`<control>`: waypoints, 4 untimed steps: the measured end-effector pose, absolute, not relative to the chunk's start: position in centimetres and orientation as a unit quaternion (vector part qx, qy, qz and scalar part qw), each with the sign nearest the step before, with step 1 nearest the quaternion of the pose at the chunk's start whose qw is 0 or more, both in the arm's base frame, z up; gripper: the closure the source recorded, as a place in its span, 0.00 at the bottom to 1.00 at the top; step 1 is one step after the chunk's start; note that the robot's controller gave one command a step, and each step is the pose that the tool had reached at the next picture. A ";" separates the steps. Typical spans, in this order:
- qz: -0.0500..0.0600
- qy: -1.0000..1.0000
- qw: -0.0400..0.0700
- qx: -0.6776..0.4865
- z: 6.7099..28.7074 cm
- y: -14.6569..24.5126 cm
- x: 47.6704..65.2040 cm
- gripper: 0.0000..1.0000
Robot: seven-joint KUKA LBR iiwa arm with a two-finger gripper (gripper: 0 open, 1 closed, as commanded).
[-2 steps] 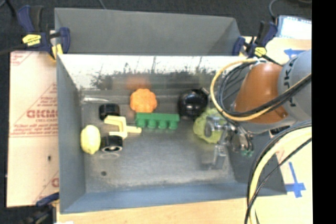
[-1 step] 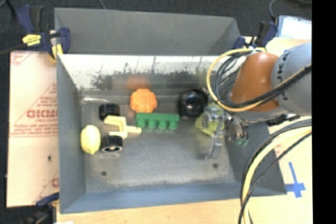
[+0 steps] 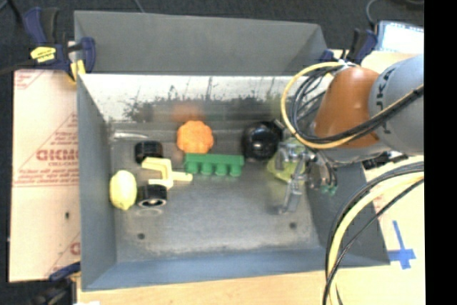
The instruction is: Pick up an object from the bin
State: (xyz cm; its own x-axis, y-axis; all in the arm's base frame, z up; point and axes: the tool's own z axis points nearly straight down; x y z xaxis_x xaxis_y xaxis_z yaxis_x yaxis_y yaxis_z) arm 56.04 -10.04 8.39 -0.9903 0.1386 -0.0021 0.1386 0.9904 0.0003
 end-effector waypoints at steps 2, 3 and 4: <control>-0.003 1.000 -0.001 0.025 10.5 -8.6 60.1 0.00; -0.002 0.989 0.004 0.151 11.1 -8.2 62.3 0.00; 0.000 0.975 0.009 0.224 10.1 -9.0 63.3 0.00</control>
Offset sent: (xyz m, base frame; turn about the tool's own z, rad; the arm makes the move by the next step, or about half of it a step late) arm 0.0726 0.0333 0.0096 -0.0182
